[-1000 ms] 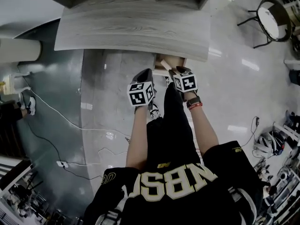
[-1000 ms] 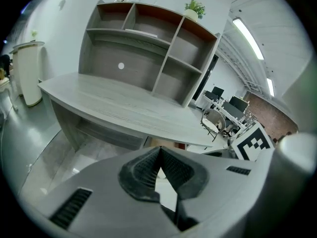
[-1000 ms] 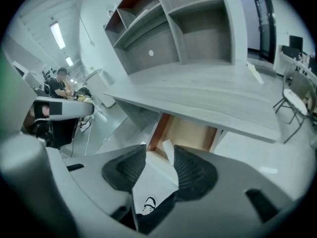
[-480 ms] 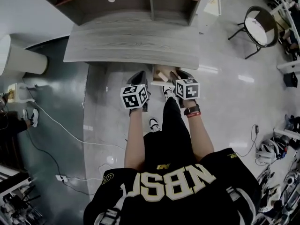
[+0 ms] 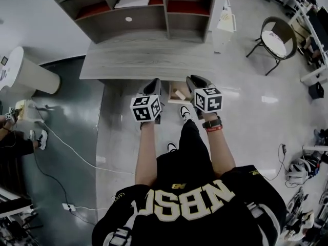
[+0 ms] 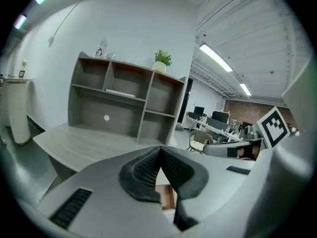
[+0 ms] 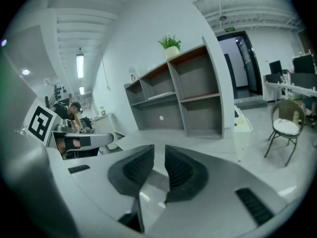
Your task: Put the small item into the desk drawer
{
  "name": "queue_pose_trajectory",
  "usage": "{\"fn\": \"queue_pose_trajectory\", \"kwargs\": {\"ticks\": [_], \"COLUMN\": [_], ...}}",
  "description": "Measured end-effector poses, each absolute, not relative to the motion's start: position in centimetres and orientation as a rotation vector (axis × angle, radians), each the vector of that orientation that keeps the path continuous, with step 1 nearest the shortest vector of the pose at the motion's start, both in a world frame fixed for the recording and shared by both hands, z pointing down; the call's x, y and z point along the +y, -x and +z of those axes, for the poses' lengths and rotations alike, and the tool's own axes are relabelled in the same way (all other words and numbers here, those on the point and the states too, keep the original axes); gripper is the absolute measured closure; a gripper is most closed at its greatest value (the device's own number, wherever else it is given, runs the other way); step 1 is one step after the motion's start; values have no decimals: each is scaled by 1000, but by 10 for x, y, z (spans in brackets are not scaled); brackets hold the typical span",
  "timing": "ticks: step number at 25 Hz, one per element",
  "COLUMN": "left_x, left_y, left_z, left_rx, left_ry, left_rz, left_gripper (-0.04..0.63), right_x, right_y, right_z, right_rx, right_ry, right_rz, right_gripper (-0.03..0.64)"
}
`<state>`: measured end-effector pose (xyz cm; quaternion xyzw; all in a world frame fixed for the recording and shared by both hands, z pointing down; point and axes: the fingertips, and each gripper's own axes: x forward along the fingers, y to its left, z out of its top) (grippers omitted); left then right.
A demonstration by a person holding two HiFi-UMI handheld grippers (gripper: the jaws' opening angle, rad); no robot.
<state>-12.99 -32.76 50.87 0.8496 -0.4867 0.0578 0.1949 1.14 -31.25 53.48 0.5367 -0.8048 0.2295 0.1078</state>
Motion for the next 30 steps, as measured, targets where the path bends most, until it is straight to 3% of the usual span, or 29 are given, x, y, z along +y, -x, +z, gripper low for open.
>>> {"fn": "queue_pose_trajectory", "kwargs": {"ticks": [12, 30], "left_x": [-314, -295], "left_y": [146, 141], "left_z": [396, 346], "left_rx": [-1419, -1400], "left_ry": [-2580, -2688], "left_rz": [-34, -177], "left_gripper": [580, 580], "right_x": [-293, -270], "right_y": [-8, -3], "right_z": [406, 371], "right_rx": [-2553, -2595], "right_ry": [-1745, -1794], "right_rz": [413, 259], "right_gripper": [589, 609]}}
